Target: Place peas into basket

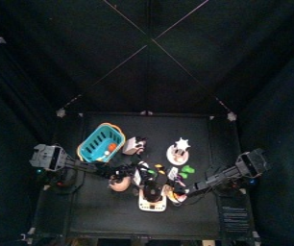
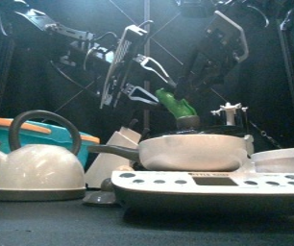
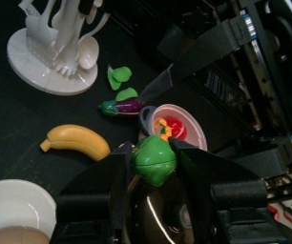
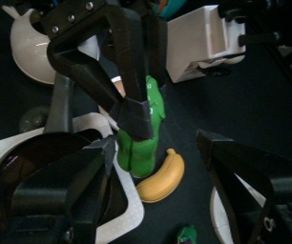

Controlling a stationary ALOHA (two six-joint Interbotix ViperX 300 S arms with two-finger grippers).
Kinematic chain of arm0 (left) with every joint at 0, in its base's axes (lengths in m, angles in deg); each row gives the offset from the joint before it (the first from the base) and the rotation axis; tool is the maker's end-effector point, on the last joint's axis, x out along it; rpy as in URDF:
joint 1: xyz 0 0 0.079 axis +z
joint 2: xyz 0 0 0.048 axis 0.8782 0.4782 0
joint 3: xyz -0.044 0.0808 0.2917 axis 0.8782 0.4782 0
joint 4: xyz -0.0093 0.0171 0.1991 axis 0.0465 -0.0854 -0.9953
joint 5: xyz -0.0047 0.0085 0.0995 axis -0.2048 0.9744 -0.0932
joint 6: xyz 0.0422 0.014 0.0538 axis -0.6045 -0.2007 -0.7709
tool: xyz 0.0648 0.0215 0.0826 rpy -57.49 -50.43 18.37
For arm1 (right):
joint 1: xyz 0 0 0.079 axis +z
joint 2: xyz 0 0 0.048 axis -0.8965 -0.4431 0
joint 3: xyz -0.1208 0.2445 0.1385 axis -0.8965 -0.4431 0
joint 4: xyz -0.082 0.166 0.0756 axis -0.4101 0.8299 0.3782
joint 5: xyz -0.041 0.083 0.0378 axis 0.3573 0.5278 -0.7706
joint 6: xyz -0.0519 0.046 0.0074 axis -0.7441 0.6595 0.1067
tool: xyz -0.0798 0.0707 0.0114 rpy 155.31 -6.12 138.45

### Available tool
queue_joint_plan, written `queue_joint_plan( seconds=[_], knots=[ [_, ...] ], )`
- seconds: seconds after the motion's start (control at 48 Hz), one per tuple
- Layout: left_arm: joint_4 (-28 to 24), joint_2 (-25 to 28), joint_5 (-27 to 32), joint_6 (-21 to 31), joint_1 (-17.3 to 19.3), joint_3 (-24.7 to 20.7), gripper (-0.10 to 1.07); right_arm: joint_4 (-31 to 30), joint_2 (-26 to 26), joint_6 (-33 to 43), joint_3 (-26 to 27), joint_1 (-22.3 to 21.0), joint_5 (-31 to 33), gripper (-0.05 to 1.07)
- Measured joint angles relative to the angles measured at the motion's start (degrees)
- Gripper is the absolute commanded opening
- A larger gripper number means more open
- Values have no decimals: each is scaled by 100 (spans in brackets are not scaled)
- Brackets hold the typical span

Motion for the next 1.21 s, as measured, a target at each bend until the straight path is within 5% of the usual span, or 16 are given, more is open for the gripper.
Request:
queue_joint_plan(
  seconds=[0.292,0.625,0.958,1.208],
  knots=[
    [-18,-580,0,-18,70,519,57,18,246,44,-132,422,387,98],
    [-378,-2083,-431,-53,404,1767,56,378,255,62,-202,448,413,98],
    [-861,-4210,-580,-44,1160,2953,57,422,220,79,-229,431,404,98],
    [-905,-4992,-536,-53,2101,3621,57,439,167,70,-220,422,343,98]
  ],
)
